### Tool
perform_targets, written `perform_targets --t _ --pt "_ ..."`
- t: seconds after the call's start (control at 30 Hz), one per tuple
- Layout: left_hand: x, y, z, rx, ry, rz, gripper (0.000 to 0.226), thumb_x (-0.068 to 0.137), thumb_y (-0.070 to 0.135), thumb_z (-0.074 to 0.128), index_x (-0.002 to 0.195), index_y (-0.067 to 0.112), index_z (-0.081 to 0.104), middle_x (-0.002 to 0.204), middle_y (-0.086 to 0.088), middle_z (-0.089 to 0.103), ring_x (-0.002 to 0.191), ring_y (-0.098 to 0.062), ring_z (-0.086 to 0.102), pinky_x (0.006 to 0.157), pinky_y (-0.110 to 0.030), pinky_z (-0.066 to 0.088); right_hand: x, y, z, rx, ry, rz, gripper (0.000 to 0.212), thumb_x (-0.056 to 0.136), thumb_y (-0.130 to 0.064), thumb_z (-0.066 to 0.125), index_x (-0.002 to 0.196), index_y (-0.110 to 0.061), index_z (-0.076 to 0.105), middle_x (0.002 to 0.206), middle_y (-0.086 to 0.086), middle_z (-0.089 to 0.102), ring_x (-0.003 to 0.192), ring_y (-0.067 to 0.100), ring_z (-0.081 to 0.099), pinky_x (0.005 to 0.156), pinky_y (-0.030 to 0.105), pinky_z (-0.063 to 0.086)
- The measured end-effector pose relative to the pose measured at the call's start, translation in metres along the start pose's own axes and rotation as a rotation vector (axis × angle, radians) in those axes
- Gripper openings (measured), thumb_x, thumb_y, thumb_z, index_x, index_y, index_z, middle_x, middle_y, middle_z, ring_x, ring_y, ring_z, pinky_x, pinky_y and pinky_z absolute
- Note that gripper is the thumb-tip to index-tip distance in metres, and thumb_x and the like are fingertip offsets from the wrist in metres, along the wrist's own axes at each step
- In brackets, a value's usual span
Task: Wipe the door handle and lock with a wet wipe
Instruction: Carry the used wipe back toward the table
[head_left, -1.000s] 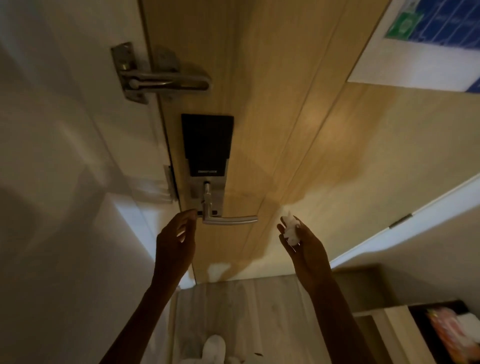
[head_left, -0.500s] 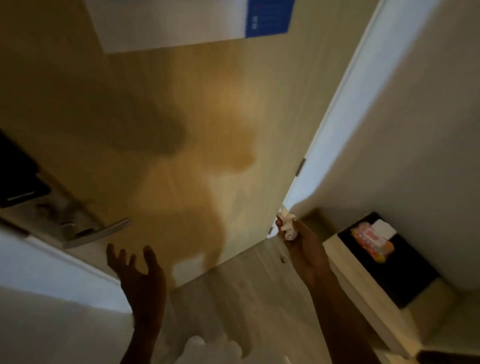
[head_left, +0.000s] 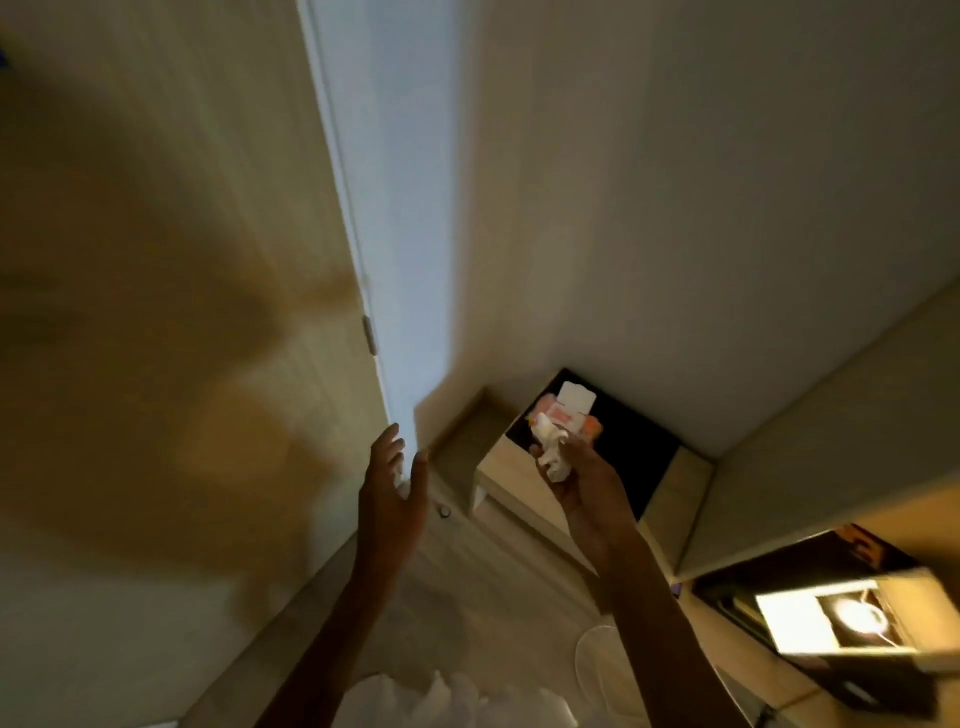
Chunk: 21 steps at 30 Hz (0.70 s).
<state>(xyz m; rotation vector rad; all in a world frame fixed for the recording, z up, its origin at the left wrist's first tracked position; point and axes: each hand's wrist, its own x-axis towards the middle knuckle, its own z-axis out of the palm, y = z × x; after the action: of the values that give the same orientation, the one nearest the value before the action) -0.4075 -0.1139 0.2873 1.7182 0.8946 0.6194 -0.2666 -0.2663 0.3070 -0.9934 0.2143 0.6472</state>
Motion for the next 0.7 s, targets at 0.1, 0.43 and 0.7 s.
perform_targets --t 0.1,0.43,0.7 --pt "0.014 0.013 0.045 0.012 -0.101 0.043 0.048 0.094 0.023 0.059 0.139 0.013 0.044 0.139 -0.011 0.055 0.128 -0.023 0.054 0.104 -0.038 0.047 0.013 -0.023 -0.027 0.056 0.068 -0.019 0.028 0.094 -0.009 0.054 0.121 -0.001 0.058 0.109 0.017 0.067 0.093 0.027 0.065 0.067 0.023 0.058" --pt "0.081 0.021 0.179 0.016 -0.392 0.098 0.047 0.096 0.025 0.055 0.14 0.013 0.043 0.139 -0.008 0.055 0.128 -0.019 0.052 0.098 -0.024 0.042 0.086 -0.063 -0.107 -0.093 0.37 -0.131 0.011 0.092 -0.012 0.06 0.098 -0.009 0.067 0.097 0.013 0.064 0.087 0.019 0.062 0.075 0.029 0.05" --pt "0.143 -0.003 0.28 0.139 -0.683 0.119 0.049 0.092 0.04 0.053 0.136 0.02 0.044 0.139 -0.005 0.054 0.127 -0.018 0.054 0.102 -0.041 0.05 0.174 -0.078 -0.161 -0.237 0.685 -0.083 0.014 0.089 -0.019 0.066 0.098 -0.009 0.072 0.089 0.009 0.068 0.082 0.019 0.063 0.068 0.028 0.052"
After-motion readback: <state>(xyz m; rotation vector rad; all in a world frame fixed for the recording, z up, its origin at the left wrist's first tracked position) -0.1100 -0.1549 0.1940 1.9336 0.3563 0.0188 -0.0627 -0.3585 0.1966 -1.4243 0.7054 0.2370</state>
